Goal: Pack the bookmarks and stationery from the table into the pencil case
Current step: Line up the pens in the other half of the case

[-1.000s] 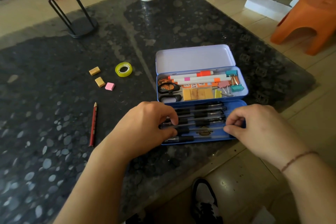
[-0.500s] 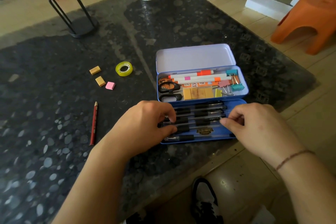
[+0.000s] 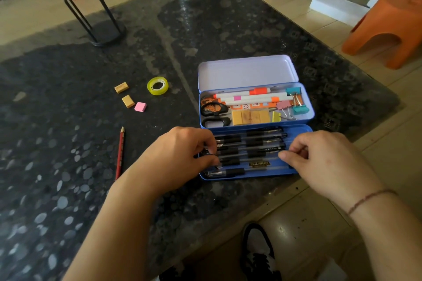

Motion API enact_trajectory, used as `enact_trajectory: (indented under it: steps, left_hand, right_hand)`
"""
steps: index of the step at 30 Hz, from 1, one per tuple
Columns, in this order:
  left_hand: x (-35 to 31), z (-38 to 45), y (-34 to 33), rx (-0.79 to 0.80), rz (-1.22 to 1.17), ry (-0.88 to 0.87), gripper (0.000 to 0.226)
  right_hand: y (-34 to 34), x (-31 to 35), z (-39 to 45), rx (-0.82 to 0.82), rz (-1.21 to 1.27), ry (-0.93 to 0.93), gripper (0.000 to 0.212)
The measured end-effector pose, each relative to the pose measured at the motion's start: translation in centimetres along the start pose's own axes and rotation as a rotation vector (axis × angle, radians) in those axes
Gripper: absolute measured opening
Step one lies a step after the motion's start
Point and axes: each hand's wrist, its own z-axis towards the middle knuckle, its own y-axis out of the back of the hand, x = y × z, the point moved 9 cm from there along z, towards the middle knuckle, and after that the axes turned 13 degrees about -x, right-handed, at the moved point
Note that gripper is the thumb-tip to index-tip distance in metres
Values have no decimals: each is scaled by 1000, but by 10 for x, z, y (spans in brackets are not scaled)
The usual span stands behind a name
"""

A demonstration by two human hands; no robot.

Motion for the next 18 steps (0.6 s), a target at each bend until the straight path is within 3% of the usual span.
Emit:
enact_trajectory:
  steps: [7,12,15,18]
  left_hand:
    - [-1,1,8,-72,-26,-2,7]
    - [-5,3,19,-179,-28,-11,10]
    - [-2,1,14,-101,-33,0,9]
    - [0,-4,1,48,-79,35,22]
  right_hand:
    - [5,-2,-8,91,-31,-18,14]
    - [0,-4,-9,112,-105,-42,17]
    - [0,-6,-9,90,-139,-33,25]
    - [-1,-4,-8,71,-149,-18,35]
